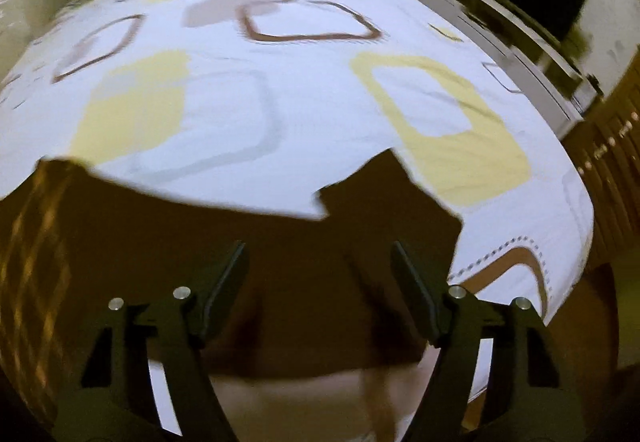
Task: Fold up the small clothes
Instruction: 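Grasp the cuff of the sleeve nearest the right tool with the right tool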
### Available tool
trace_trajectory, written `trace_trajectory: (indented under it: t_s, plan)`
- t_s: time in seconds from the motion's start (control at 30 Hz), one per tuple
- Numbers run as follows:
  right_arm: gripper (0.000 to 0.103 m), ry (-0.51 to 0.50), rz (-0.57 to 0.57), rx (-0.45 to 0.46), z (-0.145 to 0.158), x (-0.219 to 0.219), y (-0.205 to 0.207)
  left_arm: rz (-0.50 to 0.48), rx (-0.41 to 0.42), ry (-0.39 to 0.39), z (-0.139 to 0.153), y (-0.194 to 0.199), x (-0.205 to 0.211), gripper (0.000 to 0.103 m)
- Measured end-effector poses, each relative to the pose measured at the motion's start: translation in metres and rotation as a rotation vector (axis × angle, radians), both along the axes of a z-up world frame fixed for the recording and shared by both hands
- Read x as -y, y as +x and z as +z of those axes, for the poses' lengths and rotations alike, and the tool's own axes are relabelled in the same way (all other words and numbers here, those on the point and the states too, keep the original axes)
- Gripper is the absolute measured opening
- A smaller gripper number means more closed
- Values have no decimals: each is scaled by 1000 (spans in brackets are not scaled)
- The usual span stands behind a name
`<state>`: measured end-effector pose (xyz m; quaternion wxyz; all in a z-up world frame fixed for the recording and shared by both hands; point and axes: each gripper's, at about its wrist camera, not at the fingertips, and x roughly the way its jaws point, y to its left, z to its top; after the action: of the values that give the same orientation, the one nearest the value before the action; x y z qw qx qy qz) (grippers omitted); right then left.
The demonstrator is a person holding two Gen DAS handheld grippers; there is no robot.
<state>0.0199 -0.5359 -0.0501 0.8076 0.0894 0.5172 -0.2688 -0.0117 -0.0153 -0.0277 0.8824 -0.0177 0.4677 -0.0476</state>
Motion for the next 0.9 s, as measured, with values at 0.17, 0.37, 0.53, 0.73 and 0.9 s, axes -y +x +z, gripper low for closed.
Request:
trace_trajectory:
  t_s: [0.17, 0.37, 0.53, 0.73, 0.9]
  plan:
    - [73, 3, -11, -79, -25, 22, 28, 18, -28, 16, -11, 6, -7, 99]
    - [24, 92, -54, -112, -47, 44, 37, 49, -63, -3, -18, 11, -16, 99]
    - [7, 171, -96, 25, -33, 61, 5, 44, -66, 6, -19, 10, -13, 99]
    - [7, 297, -214, 292, 2, 102, -79, 32, -61, 10, -18, 9, -9, 99]
    - [7, 328, -353, 380, 0, 140, -152, 31, -66, 9, -18, 8, -5, 99]
